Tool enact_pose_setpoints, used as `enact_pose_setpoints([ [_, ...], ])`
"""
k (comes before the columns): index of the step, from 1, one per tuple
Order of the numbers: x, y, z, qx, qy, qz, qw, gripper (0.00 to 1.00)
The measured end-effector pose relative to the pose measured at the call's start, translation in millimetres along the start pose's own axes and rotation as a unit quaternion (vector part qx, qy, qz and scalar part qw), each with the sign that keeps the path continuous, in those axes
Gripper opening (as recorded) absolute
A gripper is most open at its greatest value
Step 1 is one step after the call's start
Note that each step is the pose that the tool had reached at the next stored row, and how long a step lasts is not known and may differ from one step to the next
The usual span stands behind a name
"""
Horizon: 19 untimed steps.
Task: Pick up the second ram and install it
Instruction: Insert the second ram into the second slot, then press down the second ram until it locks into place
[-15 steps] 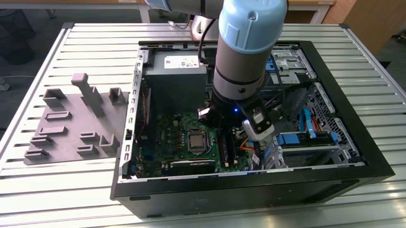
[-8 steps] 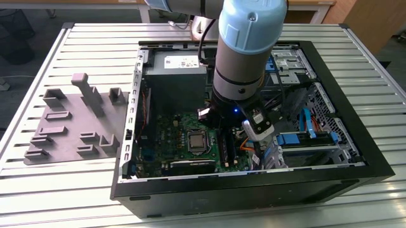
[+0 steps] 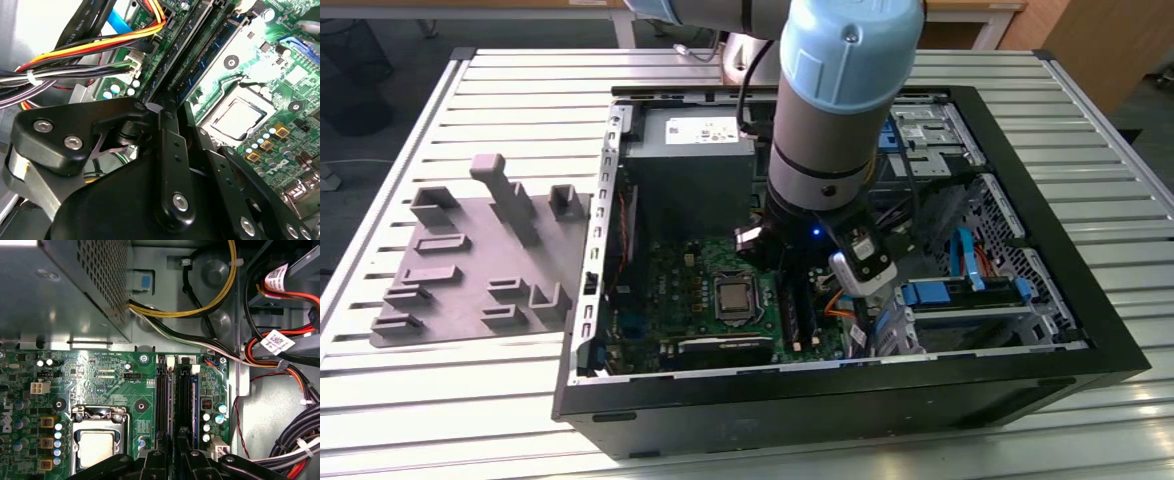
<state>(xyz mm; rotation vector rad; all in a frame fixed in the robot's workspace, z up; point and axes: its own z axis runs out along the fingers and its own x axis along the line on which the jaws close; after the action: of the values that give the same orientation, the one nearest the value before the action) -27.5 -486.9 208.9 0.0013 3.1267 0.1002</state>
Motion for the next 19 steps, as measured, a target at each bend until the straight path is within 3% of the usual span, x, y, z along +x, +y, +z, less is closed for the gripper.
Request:
enact_pose_setpoints([
  [6, -0.3, 1.5, -22.8, 0.0001, 0.0000, 0.000, 1.0000, 0.22],
  [9, -0.3, 1.5, -23.1, -0.0001, 0.0000, 0.000, 1.0000, 0.20],
  [10, -0.3, 1.5, -23.2, -0.0001, 0.0000, 0.000, 1.0000, 0.14],
  [12, -0.3, 1.5, -23.3, 0.0000, 0.0000, 0.000, 1.0000, 0.11],
  [19, -0.3, 1.5, -23.2, 0.0001, 0.0001, 0.000, 1.0000, 0.11],
])
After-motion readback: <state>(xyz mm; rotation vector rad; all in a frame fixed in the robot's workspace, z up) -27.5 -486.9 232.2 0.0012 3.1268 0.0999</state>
